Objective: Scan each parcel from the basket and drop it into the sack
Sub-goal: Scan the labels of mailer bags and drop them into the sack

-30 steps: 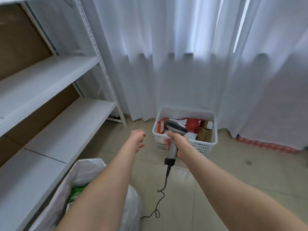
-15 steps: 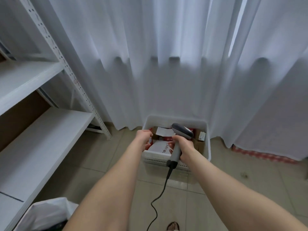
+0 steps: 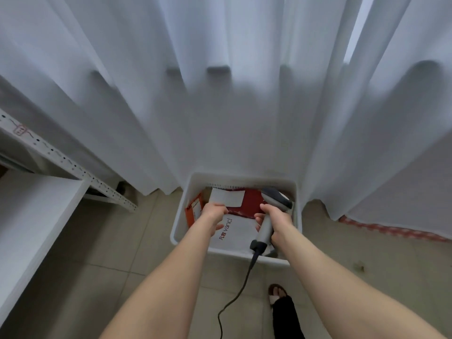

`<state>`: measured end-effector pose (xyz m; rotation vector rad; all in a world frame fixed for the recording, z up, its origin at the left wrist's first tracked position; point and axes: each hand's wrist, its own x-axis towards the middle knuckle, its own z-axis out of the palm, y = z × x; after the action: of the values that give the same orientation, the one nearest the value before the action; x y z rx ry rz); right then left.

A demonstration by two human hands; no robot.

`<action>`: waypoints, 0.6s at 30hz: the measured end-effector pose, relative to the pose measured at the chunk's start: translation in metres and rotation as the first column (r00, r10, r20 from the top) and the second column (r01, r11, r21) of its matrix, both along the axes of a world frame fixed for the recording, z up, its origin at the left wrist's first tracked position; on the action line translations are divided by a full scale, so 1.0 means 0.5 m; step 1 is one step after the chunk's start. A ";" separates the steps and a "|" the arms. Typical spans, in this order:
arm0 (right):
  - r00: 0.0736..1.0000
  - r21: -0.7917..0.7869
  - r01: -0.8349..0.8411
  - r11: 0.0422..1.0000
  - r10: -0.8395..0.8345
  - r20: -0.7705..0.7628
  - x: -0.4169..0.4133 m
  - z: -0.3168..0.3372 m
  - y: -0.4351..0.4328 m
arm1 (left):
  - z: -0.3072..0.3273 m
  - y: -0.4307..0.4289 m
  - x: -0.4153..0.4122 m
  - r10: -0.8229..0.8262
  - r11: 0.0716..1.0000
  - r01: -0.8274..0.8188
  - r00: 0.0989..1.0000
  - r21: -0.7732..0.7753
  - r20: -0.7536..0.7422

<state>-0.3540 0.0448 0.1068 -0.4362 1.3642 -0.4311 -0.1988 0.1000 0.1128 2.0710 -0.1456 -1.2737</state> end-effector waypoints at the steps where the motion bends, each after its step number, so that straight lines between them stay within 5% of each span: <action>1: 1.000 0.008 -0.024 1.000 0.024 0.006 0.014 -0.021 -0.034 | -0.025 -0.031 0.012 0.014 1.000 -0.014 1.000 0.010 0.008; 14: 0.965 0.130 -0.261 0.956 0.261 0.019 0.320 -0.352 -0.240 | -0.369 -0.184 0.242 -0.022 0.982 0.000 0.993 0.187 0.114; 18: 0.950 0.172 -0.313 0.934 0.309 0.051 0.413 -0.502 -0.255 | -0.513 -0.191 0.348 -0.378 0.890 0.254 0.875 0.379 0.301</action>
<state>-0.1475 -0.0825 -0.1441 -0.4874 1.2708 -0.0511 -0.0250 0.0046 -0.1435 2.6551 -0.4964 -1.1363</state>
